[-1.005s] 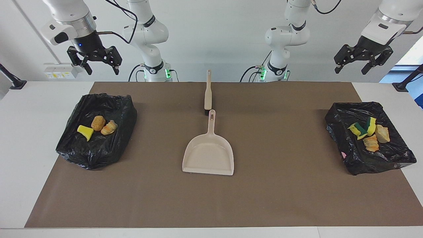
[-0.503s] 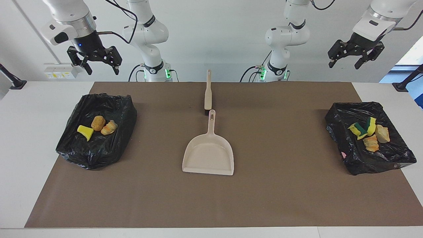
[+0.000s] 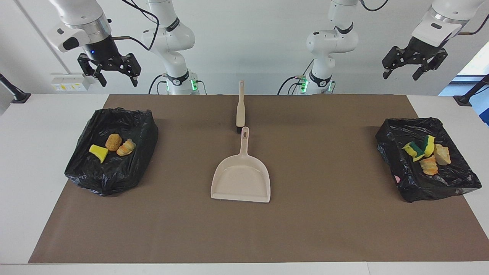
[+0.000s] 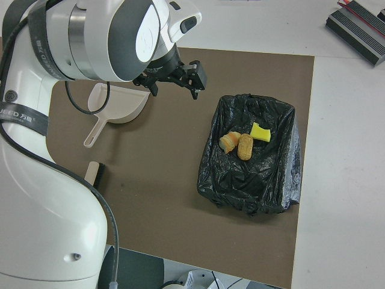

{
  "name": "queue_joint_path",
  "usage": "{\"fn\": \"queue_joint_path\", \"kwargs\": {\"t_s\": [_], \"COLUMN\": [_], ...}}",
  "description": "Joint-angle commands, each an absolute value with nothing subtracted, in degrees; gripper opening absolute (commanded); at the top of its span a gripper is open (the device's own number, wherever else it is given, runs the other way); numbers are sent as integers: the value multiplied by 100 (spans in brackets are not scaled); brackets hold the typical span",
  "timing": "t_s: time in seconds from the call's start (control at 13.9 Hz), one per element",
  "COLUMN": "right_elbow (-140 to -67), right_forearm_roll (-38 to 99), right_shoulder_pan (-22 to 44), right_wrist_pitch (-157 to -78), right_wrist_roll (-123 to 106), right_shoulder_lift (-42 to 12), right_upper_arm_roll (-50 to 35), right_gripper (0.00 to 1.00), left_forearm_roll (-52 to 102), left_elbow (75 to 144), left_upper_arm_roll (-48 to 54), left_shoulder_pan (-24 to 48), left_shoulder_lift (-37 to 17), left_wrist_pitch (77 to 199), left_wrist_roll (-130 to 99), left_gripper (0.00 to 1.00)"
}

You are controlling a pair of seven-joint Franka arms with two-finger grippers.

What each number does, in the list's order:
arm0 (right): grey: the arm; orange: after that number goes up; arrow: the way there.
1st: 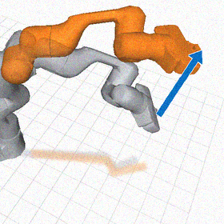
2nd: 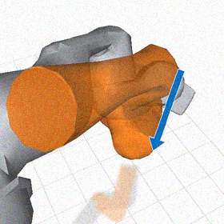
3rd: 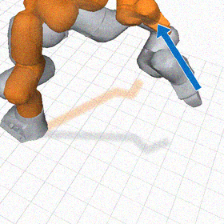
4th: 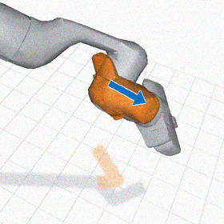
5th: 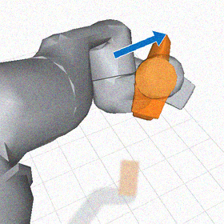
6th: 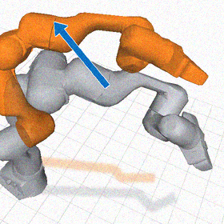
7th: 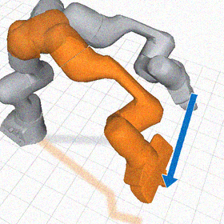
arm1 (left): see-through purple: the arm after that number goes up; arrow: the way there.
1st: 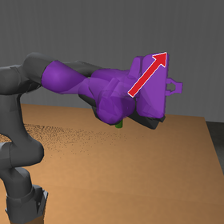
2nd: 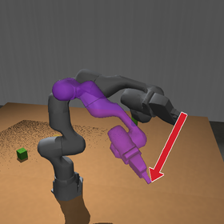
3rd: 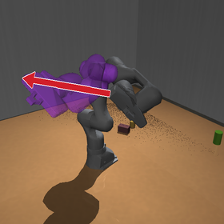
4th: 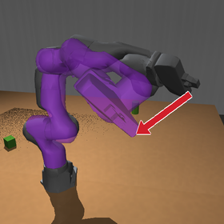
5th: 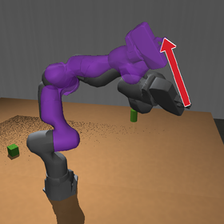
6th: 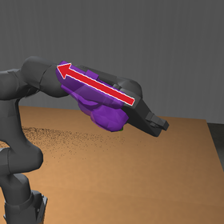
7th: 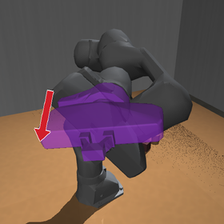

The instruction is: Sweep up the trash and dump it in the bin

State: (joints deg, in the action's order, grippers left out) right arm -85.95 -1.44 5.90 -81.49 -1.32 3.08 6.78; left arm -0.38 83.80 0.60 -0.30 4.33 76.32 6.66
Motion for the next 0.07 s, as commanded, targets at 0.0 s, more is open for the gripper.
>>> {"fn": "queue_joint_path", "kwargs": {"t_s": [0.0], "right_elbow": [-8701], "right_forearm_roll": [-53], "right_shoulder_pan": [580], "right_wrist_pitch": [-8218], "right_wrist_roll": [-229], "right_shoulder_lift": [396], "right_upper_arm_roll": [712], "right_gripper": [100], "left_forearm_roll": [53], "left_elbow": [8596], "left_upper_arm_roll": [-53], "left_shoulder_pan": [88], "left_shoulder_lift": [598], "left_wrist_pitch": [7770], "left_wrist_roll": [686], "left_gripper": [100]}}
